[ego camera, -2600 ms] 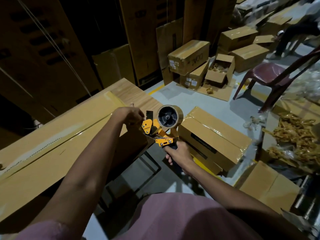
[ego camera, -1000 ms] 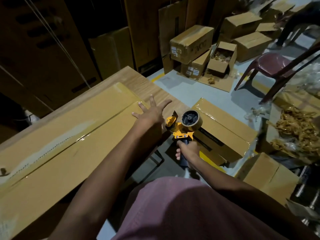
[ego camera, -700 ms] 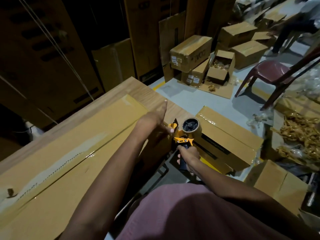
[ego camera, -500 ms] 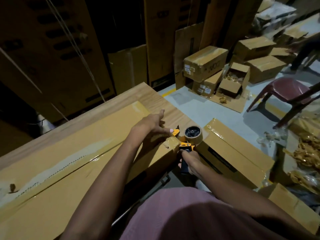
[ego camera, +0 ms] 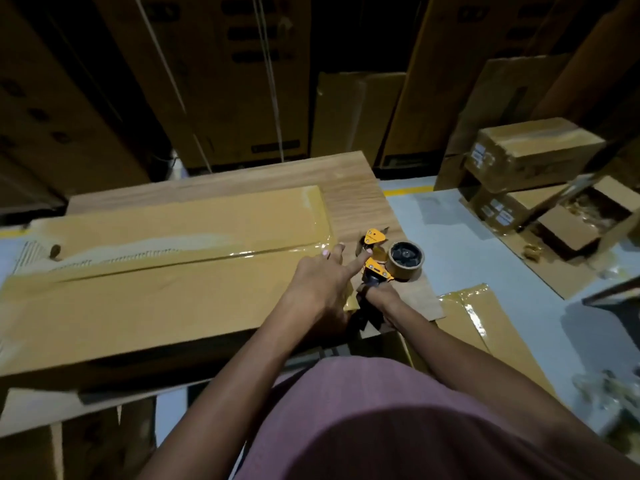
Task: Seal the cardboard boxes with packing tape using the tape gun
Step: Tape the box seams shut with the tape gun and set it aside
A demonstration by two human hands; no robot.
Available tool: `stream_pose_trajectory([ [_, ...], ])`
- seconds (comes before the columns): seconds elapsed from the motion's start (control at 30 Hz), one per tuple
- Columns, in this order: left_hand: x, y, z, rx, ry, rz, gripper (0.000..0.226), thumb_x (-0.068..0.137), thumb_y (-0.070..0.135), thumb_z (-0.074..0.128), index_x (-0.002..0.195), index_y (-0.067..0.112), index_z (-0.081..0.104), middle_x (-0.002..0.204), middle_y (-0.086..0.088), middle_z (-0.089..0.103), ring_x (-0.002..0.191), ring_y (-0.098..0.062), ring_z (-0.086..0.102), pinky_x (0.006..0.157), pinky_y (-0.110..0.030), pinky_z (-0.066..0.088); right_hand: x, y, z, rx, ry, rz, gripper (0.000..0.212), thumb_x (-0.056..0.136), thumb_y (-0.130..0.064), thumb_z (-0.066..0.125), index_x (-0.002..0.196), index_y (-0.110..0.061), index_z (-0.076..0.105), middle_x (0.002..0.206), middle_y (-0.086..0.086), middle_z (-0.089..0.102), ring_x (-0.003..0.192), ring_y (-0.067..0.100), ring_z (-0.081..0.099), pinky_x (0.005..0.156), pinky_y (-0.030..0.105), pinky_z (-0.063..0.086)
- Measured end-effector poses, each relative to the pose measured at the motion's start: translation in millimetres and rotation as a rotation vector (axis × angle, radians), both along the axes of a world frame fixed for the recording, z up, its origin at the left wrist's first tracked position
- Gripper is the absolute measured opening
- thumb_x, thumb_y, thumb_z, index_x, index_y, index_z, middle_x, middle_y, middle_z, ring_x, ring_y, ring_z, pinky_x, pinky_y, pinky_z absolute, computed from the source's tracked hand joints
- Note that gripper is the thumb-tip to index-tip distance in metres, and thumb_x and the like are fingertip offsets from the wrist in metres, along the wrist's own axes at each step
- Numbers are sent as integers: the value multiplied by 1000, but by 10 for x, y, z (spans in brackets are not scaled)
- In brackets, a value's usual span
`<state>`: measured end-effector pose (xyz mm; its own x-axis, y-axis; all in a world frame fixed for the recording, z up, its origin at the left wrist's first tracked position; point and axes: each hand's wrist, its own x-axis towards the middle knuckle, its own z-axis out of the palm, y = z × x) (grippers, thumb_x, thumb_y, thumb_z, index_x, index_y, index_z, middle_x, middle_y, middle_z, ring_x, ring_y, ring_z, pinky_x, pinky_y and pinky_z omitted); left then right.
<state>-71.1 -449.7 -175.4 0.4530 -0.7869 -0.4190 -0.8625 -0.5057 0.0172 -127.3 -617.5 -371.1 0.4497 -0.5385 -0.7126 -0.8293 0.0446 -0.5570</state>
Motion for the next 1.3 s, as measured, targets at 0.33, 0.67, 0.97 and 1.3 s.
stream_pose_trajectory([
  [0.33,-281,445,-256,-229,16,288,116,79,81,55,162,29,-8,171,4,-4,155,-24,15,120,-45,30,-8,364,1291,-201,-226,119,88,104,-46,49,165,-13,-7,170,12,0,155,37,14,123,51,22],
  [0.67,-113,343,-369,-302,13,455,57,108,47,15,162,31,9,171,-1,-3,156,-26,-10,120,-62,-4,-570,673,1606,59,-446,491,64,111,-49,31,165,-32,2,174,-8,2,159,14,-5,130,49,5],
  [0.97,179,153,-385,-275,-39,465,57,110,42,16,163,28,0,170,-3,-9,156,-32,-13,119,-65,-7,-431,796,1643,106,-448,388,71,108,-57,29,166,-30,-1,172,-12,10,159,12,2,125,41,7],
  [1.3,359,145,-306,-172,-134,320,64,108,51,22,162,22,6,169,-13,9,153,-40,13,122,-61,7,422,759,1794,106,-543,102,82,106,-63,31,159,-36,-24,173,11,-3,159,30,5,127,56,12],
])
